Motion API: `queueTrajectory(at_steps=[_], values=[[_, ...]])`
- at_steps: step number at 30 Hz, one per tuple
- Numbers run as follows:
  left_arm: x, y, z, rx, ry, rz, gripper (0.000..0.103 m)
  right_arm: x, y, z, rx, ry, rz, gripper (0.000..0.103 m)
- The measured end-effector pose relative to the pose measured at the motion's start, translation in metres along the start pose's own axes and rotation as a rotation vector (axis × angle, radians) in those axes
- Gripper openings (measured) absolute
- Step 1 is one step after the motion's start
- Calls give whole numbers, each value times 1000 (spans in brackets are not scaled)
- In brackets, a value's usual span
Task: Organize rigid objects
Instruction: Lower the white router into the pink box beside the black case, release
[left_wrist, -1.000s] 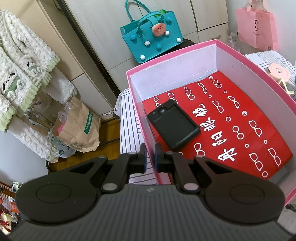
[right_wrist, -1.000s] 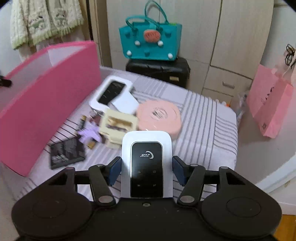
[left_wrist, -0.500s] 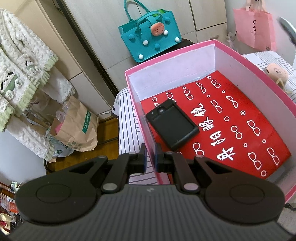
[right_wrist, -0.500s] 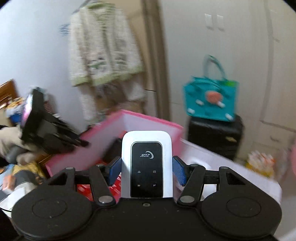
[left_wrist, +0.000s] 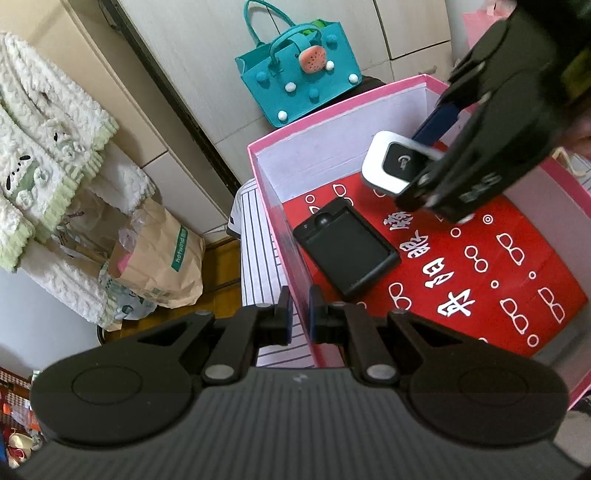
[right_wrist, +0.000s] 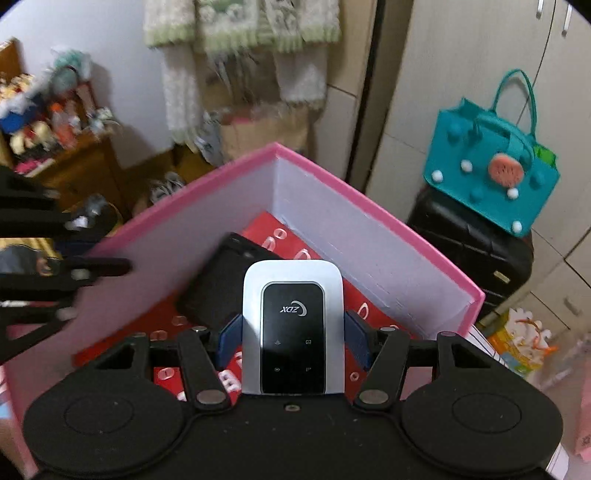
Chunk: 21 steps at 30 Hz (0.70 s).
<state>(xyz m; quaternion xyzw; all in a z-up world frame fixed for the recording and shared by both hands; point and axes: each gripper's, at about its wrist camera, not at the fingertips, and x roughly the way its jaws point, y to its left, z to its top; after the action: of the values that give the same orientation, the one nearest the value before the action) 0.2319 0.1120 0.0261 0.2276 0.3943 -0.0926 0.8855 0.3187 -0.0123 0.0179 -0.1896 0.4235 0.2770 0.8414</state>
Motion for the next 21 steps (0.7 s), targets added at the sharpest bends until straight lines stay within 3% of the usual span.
queueTrajectory(at_steps=[5, 10, 13, 21], values=[[0, 0, 1, 2, 5, 4, 7, 13, -16, 6, 163, 9, 58, 65], [1, 2, 1, -3, 5, 1, 7, -26, -28, -7, 223, -106, 133, 65], [1, 1, 2, 6, 7, -2, 7, -60, -35, -31, 266, -163, 170, 71], [0, 2, -2, 13, -10, -10, 7, -132, -58, -113, 346, -301, 93, 73]])
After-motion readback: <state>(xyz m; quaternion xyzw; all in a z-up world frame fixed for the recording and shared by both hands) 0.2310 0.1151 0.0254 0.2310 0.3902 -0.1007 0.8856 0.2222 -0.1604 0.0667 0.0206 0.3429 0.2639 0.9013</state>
